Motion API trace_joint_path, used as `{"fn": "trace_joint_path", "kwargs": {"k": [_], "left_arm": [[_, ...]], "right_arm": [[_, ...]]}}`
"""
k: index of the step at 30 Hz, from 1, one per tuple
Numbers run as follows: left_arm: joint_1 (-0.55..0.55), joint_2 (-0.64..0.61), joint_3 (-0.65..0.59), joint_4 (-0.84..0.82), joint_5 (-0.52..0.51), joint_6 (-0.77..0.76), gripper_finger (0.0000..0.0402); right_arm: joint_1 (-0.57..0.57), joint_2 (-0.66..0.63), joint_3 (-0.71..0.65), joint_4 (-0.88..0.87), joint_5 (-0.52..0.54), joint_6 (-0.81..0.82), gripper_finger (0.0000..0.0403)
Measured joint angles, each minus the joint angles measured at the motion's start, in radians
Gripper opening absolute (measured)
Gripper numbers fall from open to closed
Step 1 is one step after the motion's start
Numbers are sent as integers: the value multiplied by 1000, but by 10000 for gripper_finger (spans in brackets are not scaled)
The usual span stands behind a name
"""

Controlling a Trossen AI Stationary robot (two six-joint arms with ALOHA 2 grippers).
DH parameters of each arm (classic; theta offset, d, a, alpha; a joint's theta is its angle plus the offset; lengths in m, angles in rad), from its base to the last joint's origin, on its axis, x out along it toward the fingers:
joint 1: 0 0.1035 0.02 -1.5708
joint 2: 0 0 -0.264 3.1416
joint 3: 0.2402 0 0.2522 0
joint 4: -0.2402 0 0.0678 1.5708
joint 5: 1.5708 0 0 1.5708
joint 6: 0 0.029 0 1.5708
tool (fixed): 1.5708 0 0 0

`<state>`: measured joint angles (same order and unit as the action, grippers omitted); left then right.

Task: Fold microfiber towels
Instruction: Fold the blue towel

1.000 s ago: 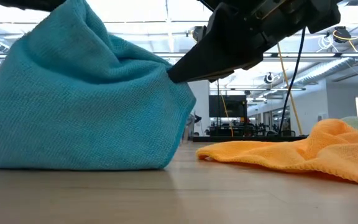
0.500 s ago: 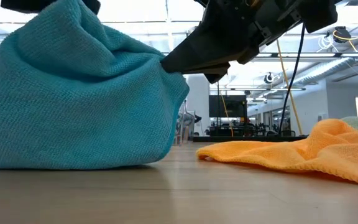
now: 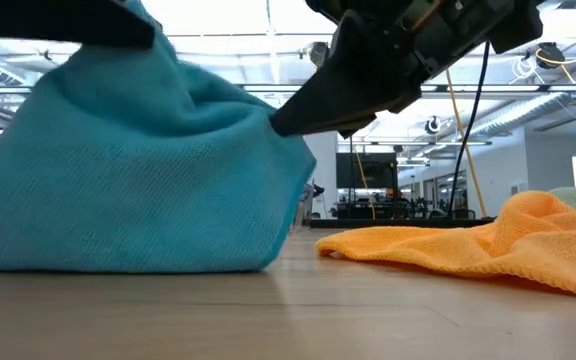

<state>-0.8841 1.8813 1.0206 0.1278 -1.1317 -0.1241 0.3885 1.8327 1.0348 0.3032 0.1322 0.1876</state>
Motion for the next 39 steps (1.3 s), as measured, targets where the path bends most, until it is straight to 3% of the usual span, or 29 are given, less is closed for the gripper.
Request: {"fn": "trace_joint_path", "kwargs": {"k": [1,3,9,15,18,22,26,32,35,39], "left_arm": [[0,-11,0,-23,1,-13,38],[0,-32,0,-67,-2,-44,15],[14,-145,0,-158,-96,9,9],[109,-270,0,-184,-145,158,10],[173,-323,0,-132,-81,224,5],[222,-346,0,-53,80,249,9],[222,-319,0,-81,183,145,5],[173,-180,0,-97,202,-76,5],[156,-106,-1,-83,185,-144,7],[150,-74,-1,-47,112,-126,11]], "right_arm": [[-3,-7,0,-9,-1,-1,0],[-11,-22,0,-28,0,-4,0],[-34,-99,1,-75,13,-78,0],[-75,-252,0,-143,87,-191,0],[-97,-341,0,-214,111,-221,0],[-95,-408,0,-330,156,-207,0],[-58,-378,-4,-360,152,-136,0],[-2,-209,-11,-245,87,-98,0],[4,-145,-11,-199,46,-101,0],[-16,-124,-11,-207,51,-103,0]]}}
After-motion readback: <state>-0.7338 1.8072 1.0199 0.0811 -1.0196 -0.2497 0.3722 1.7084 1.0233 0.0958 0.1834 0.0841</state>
